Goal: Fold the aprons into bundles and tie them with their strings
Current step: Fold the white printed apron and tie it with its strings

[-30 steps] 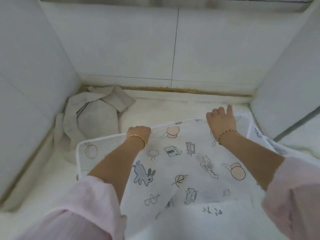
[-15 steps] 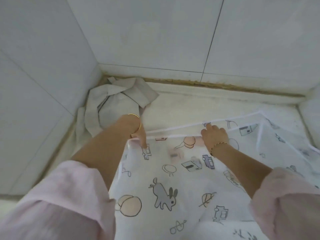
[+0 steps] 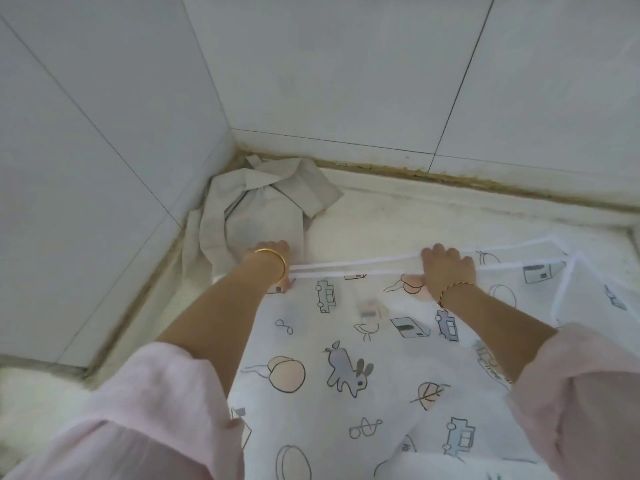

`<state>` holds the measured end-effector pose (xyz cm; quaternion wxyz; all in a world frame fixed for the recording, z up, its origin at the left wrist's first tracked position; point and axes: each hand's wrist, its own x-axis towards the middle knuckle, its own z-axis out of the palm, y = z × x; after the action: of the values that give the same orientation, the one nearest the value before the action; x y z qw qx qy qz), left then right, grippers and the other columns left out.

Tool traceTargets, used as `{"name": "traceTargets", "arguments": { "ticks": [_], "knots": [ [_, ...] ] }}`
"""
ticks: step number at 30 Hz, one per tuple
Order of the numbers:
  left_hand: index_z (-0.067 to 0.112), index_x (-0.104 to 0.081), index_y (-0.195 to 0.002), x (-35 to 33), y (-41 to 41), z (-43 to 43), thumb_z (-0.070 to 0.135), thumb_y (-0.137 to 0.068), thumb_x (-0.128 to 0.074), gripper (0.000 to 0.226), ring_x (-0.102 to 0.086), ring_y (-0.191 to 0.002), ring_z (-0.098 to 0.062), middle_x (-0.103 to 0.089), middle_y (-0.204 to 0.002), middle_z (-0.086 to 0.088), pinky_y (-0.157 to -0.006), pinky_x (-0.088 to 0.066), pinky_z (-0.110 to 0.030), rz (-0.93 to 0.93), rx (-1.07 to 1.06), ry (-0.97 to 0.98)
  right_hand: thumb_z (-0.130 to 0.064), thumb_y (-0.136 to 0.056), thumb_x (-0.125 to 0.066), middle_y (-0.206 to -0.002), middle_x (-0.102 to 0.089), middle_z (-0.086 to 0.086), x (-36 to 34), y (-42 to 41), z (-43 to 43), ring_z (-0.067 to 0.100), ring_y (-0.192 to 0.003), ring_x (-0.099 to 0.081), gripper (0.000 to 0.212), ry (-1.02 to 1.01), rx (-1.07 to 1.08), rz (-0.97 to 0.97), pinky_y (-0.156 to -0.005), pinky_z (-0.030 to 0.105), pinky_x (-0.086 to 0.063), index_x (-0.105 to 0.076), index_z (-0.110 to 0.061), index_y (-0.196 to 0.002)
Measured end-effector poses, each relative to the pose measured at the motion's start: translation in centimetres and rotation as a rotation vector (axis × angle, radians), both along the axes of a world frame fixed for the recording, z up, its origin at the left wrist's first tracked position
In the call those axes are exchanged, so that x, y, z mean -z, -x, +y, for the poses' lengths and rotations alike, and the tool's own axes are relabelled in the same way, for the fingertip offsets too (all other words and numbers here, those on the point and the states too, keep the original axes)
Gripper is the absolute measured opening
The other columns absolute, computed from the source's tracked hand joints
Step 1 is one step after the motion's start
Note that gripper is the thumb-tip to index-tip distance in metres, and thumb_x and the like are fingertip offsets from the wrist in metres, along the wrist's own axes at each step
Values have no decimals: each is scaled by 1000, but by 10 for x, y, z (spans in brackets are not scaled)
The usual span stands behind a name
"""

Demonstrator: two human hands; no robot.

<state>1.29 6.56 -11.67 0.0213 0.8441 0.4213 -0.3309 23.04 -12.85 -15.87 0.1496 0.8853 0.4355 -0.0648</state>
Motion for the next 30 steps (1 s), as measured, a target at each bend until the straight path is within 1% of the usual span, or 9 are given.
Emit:
{"name": "traceTargets", "arguments": {
  "ticks": [4, 9, 12, 15, 17, 19, 21, 24, 30],
  "knots": [
    [12, -39, -125, 20, 9, -3, 43, -80, -66, 61, -50, -111, -27, -53, -119, -6, -87, -40, -36, -77, 52, -91, -36, -96, -42, -146, -30, 3, 14, 6, 11, 26, -134, -29, 54, -31, -235, 131, -104, 42, -31, -23, -22, -144],
    [22, -55, -110, 11, 6, 7, 32, -89, -54, 24, -55, -96, -21, -58, -100, 4, -90, -33, -37, -62, 160, 29, -26, -96, -42, -120, -50, 5, 13, 0, 18, 25, -113, -45, 30, -28, -267, -2, -91, 36, -36, -49, -14, -122],
    [17, -59, -107, -9, -9, 20, 19, -92, -49, 18, -56, -92, -22, -63, -104, 0, -85, -39, -34, -69, 232, 115, -29, -101, -31, -119, -52, 6, 3, -11, 26, 24, -113, -47, 32, 44, -306, 80, -87, 34, -37, -52, -11, -117],
    [17, -50, -120, -28, -34, 38, 17, -96, -42, 26, -52, -111, -25, -59, -117, -5, -101, -31, -41, -119, 237, -174, -29, -101, -34, -118, -52, 9, -9, -19, 36, 28, -108, -49, 32, -124, -257, 73, -82, 35, -39, -50, -8, -119],
    [15, -41, -130, -36, -52, 41, 13, -92, -46, 39, -45, -118, -29, -50, -127, -10, -103, -28, -45, -168, 255, -460, -23, -94, -50, -115, -54, 14, -15, -23, 37, 33, -103, -52, 32, -345, -201, 18, -82, 40, -40, -51, -5, -120],
    [9, -33, -134, -38, -62, 32, 9, -87, -48, 48, -38, -121, -32, -40, -132, -16, -102, -30, -46, -240, 269, -552, -6, -79, -65, -103, -58, 21, -19, -19, 30, 38, -90, -57, 30, -485, -156, 25, -72, 41, -43, -59, 2, -108],
    [4, -34, -131, -33, -74, 17, 6, -88, -45, 44, -42, -117, -34, -38, -131, -19, -94, -37, -42, -313, 250, -487, 8, -70, -63, -93, -57, 21, -22, -11, 14, 39, -79, -56, 25, -523, -132, 54, -61, 37, -40, -62, 3, -95],
    [3, -35, -129, -26, -83, -8, 6, -93, -43, 37, -54, -108, -35, -36, -131, -19, -75, -40, -37, -391, 87, -271, 2, -83, -51, -106, -53, 14, -27, 13, -14, 33, -86, -54, 22, -493, -18, 162, -64, 35, -44, -59, -3, -103],
    [3, -39, -128, -39, -62, -57, 20, -97, -41, 36, -52, -110, -36, -45, -127, -19, -89, -43, -43, -572, -137, 61, -10, -95, -39, -108, -51, 12, -49, 65, -41, 32, -85, -58, 20, -328, 80, 396, -68, 33, -46, -52, -4, -108]
  ]
}}
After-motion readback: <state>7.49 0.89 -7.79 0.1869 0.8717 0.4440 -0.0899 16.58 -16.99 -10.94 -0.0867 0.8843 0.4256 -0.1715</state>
